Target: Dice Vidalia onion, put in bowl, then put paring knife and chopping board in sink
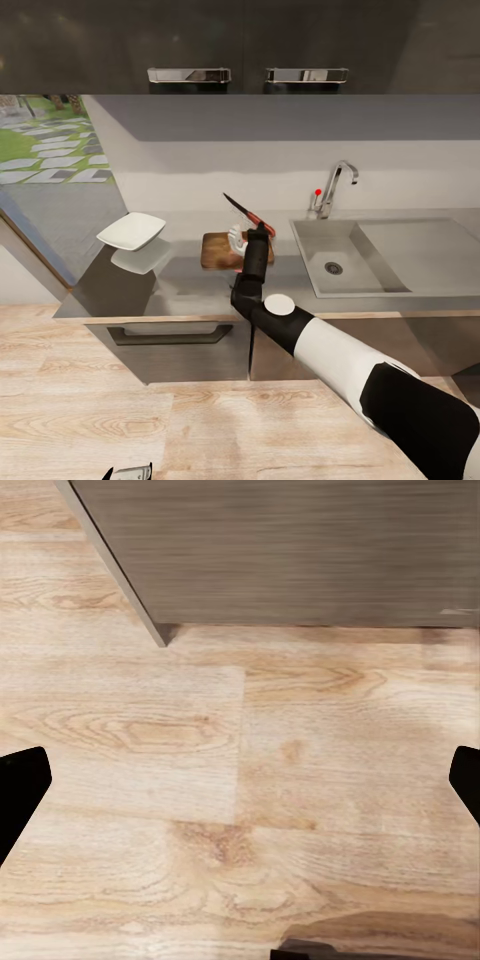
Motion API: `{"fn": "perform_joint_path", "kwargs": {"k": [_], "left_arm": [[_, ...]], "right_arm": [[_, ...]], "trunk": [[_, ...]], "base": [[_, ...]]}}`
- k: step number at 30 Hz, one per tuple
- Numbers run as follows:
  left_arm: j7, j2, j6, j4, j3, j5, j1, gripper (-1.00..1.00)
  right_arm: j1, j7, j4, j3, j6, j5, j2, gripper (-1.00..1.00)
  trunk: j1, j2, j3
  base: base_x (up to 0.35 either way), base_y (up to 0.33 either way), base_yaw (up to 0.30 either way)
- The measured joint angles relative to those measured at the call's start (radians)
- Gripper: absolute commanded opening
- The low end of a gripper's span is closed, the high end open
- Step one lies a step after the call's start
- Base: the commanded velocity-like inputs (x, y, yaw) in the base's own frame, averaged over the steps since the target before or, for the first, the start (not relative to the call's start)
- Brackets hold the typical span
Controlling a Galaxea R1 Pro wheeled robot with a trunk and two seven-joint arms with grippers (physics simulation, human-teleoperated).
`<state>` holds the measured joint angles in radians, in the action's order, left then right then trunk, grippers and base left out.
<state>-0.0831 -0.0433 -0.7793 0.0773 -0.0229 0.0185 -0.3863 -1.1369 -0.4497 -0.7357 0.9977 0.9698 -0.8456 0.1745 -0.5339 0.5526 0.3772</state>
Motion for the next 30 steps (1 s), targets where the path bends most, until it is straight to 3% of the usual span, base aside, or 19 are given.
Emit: {"fn": "perform_joint_path", "kwargs": {"k": [6,16,26,30], "left_arm": [[0.000,0.000,0.000,0.000,0.000,0.000,0.000,1.00],[0.000,-0.001,0.000,0.000,0.000,0.000,0.000,1.00],[0.000,0.000,0.000,0.000,0.000,0.000,0.000,1.00],[0.000,0.000,0.000,0.000,0.000,0.000,0.000,1.00]], "right_arm": [[-0.024,0.012,0.000,-0.001,-0.001,0.005,0.000,-1.00],[-0.027,0.195,0.008,0.003,-0.001,0.005,0.000,-1.00],[-0.027,0.215,0.018,0.008,-0.001,0.005,0.000,-1.00],[-0.027,0.239,0.018,0.035,-0.001,0.006,0.000,-1.00]], "trunk": [[0.000,0.000,0.000],[0.000,0.000,0.000],[0.000,0.000,0.000],[0.000,0.000,0.000]], "base": [[0.000,0.000,0.000],[0.000,0.000,0.000],[0.000,0.000,0.000],[0.000,0.000,0.000]]}}
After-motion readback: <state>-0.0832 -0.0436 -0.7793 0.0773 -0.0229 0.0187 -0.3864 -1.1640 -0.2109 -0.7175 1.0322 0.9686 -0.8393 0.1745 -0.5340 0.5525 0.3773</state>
